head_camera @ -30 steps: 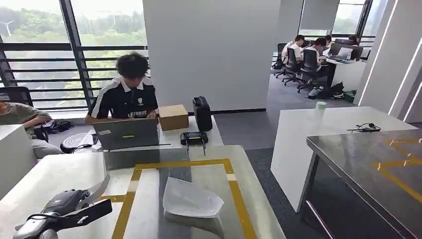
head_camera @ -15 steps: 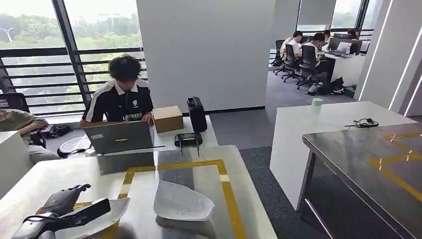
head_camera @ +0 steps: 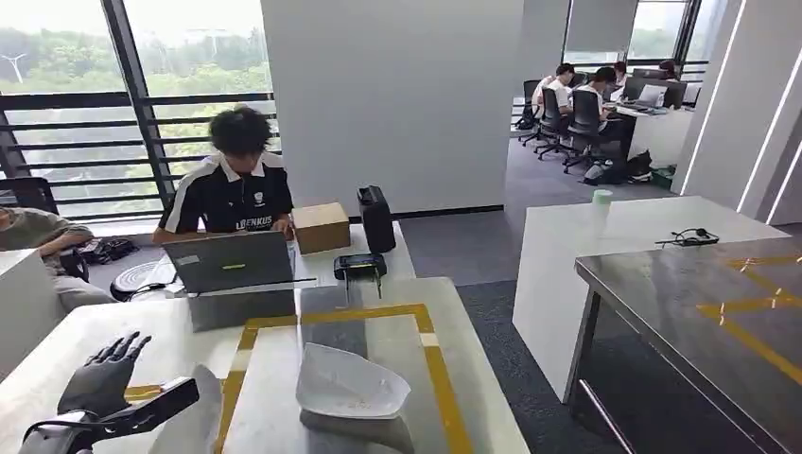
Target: Take the parts from the cabinet and place them on the table.
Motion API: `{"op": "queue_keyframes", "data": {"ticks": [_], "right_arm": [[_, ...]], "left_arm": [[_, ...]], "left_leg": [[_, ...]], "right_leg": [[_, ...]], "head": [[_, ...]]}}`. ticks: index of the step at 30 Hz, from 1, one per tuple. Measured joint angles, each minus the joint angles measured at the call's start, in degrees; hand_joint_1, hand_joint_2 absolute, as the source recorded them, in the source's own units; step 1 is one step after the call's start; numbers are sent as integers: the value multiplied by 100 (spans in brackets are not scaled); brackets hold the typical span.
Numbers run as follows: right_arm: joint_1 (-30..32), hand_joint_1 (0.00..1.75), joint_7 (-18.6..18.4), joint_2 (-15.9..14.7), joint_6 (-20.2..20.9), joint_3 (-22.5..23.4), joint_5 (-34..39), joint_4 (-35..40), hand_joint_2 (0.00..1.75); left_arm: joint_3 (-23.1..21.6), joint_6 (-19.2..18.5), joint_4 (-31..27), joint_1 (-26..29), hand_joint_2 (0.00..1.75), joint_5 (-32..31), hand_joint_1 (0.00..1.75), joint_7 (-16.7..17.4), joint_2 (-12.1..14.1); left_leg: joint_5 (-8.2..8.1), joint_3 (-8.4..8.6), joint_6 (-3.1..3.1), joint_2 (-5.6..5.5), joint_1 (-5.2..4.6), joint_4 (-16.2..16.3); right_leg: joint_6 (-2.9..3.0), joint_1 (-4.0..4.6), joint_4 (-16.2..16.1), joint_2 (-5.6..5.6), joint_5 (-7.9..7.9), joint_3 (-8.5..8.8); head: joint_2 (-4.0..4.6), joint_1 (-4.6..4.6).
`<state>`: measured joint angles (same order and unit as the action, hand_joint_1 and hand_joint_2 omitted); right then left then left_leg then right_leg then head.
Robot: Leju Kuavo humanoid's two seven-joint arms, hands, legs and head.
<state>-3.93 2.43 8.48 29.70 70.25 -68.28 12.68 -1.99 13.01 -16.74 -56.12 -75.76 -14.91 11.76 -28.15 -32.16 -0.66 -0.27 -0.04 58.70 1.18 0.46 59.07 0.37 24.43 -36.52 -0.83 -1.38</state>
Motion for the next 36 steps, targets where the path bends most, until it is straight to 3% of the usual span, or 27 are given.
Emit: {"op": "queue_keyframes", "data": {"ticks": [4,5,6,9,10,11,12,14,15,16,18,20,22,24,25,26,27,29,30,31,32,35,36], "right_arm": [[0,0,0,2,0,0,0,0,0],[-3,0,0,-2,0,0,0,0,0],[-4,0,0,-2,0,0,0,0,0],[1,0,0,-2,2,0,0,0,0],[3,0,-2,-2,2,0,0,0,0],[4,0,-2,-2,2,0,0,0,0],[3,0,-2,-2,2,0,0,0,0],[-10,0,0,-2,0,0,0,0,0],[-23,0,0,0,0,0,0,0,0],[-12,0,0,2,0,0,2,0,0],[-13,0,-2,2,0,0,0,0,0],[-15,0,0,2,0,0,2,0,0],[-14,0,0,2,0,0,2,0,0],[-15,0,0,0,0,0,2,0,0],[-14,0,0,0,0,0,2,0,0],[-14,0,0,2,0,0,2,0,0],[-14,0,0,2,0,0,2,0,0],[-14,0,0,2,0,0,2,0,0],[-16,0,2,2,0,0,2,0,0],[-13,0,2,2,0,0,2,0,0],[-10,0,0,2,0,0,2,0,0],[-9,0,0,2,0,0,0,0,0],[-10,0,0,0,0,0,-4,0,0]], "left_arm": [[-2,22,-2,-1,0,-37,0,-4,7],[-2,22,-4,-1,0,-37,0,-11,4],[-6,22,-6,-3,0,-39,0,-17,0],[-9,22,-2,14,0,-54,0,-22,-2],[-9,22,4,21,0,-61,0,-22,-2],[-11,22,7,29,0,-79,0,-22,-2],[-13,22,13,29,0,-98,0,-22,-2],[-22,31,9,27,0,-118,0,-31,-9],[-24,35,0,21,0,-120,0,-33,-7],[-24,39,-4,17,0,-120,0,-33,2],[-41,61,-7,10,0,-120,0,-55,-13],[-55,66,-4,15,0,-120,0,-50,-11],[-59,66,-2,8,0,-122,0,-52,0],[-59,66,2,8,0,-122,0,-50,4],[-61,66,15,12,0,-122,0,-48,2],[-63,66,33,17,0,-122,0,-50,2],[-66,66,44,21,0,-122,0,-50,0],[-70,66,39,16,0,-140,0,-42,-6],[-72,66,29,6,0,-151,0,-24,-11],[-72,72,13,5,0,-160,0,-18,-24],[-76,81,13,-2,0,-173,0,-9,-33],[-81,96,13,-10,0,-177,0,-2,-42],[-83,98,13,-19,0,-184,0,-2,-63]], "left_leg": [[72,4,83,2,-22,-49],[144,36,103,27,51,-128],[174,31,133,33,52,-156],[197,-31,155,66,59,-141],[204,-53,144,71,65,-127],[212,-77,131,72,77,-110],[218,-103,115,71,97,-89],[209,-157,34,67,153,-12],[200,-195,-24,66,152,26],[204,-211,-77,60,150,37],[235,-226,-165,40,138,46],[244,-254,-246,41,178,50],[-156,-417,-243,40,177,451],[-631,-677,-239,36,160,1246],[-751,-748,-234,36,157,1535],[-733,-719,-224,37,152,1600],[-604,-589,-199,37,144,1433],[-277,-67,-124,37,113,623],[-263,236,-79,38,88,144],[-255,308,-91,44,46,83],[-190,259,-83,30,21,86],[-120,165,40,37,11,18],[-40,176,90,76,60,-28]], "right_leg": [[-84,-16,-39,3,-59,15],[-102,-20,-14,0,-12,-6],[-131,-17,126,-2,151,-58],[-220,-88,1421,-3,849,-571],[-247,-112,1686,-4,909,-665],[-277,-140,1669,-6,835,-630],[-306,-166,1390,-9,658,-454],[-363,-222,340,-20,265,158],[-375,-215,68,-14,398,293],[-293,-161,201,40,246,247],[-182,-162,161,42,308,211],[-69,-175,95,31,243,189],[16,-162,80,16,186,151],[66,-128,81,13,133,81],[76,-105,82,13,101,38],[82,-85,85,13,66,-7],[82,-69,86,14,25,-57],[67,-51,87,17,-49,-136],[44,-53,95,17,-82,-148],[1,-38,84,19,-121,-180],[-33,-55,82,14,-155,-173],[-154,-52,19,21,-284,-180],[-168,-90,95,18,-199,-212]], "head": [[0,0],[0,0],[0,2],[0,2],[0,4],[0,2],[0,4],[0,4],[0,2],[0,2],[0,2],[0,0],[0,-2],[0,-2],[0,-4],[0,-2],[0,-4],[0,-2],[0,0],[2,0],[0,2],[2,-2],[0,2]]}}
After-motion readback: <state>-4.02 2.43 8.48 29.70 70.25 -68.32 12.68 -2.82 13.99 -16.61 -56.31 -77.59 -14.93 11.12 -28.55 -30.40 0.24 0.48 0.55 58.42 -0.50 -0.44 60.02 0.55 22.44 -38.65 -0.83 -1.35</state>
